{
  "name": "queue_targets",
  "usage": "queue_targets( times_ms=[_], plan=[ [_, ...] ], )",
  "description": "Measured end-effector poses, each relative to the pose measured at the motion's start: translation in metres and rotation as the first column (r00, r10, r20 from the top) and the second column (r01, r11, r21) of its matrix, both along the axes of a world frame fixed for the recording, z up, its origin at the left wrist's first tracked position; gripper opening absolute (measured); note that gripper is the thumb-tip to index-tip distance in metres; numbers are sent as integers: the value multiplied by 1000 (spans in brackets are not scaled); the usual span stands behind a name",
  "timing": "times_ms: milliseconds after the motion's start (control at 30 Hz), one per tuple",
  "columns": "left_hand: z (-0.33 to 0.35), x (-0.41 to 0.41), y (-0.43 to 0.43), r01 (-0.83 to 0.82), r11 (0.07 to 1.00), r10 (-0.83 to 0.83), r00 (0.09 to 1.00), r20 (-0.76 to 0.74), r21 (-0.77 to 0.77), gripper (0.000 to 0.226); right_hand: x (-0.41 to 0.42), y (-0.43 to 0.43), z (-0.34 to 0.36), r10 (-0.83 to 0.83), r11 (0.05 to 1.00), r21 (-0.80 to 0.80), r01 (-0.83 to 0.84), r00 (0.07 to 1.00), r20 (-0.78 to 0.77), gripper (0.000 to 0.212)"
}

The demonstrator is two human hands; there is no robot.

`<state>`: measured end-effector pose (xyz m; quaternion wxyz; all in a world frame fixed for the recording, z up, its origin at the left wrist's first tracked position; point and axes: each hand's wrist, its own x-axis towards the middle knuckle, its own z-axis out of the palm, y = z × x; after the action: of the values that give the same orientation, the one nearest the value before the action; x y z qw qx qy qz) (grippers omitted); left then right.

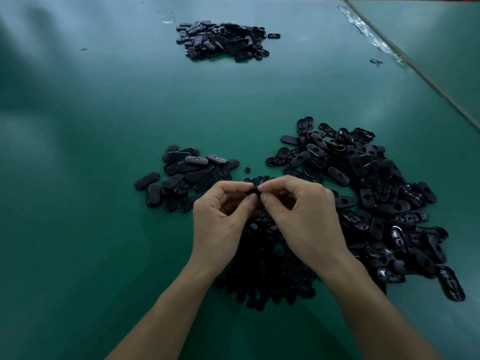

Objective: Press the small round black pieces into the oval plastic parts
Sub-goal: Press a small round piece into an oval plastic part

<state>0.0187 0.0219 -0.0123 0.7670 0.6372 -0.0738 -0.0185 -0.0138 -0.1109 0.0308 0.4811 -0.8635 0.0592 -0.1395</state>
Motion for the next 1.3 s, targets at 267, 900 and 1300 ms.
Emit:
queue_targets(
  times_ms=[267,900,1300],
  plan=[
    [0,0,0,15,1000,-15,1000,0,27,23,1,-2,1,18,1000,-23,-19,998,-58,15],
    [0,1,1,44,998,-45,999,17,47,18,4,-2,4,37,992,-117,-42,998,-48,14],
    [2,2,1,8,999,-8,1000,0,-40,18,0,-7,7,119,986,131,-101,982,-144,19]
  ],
)
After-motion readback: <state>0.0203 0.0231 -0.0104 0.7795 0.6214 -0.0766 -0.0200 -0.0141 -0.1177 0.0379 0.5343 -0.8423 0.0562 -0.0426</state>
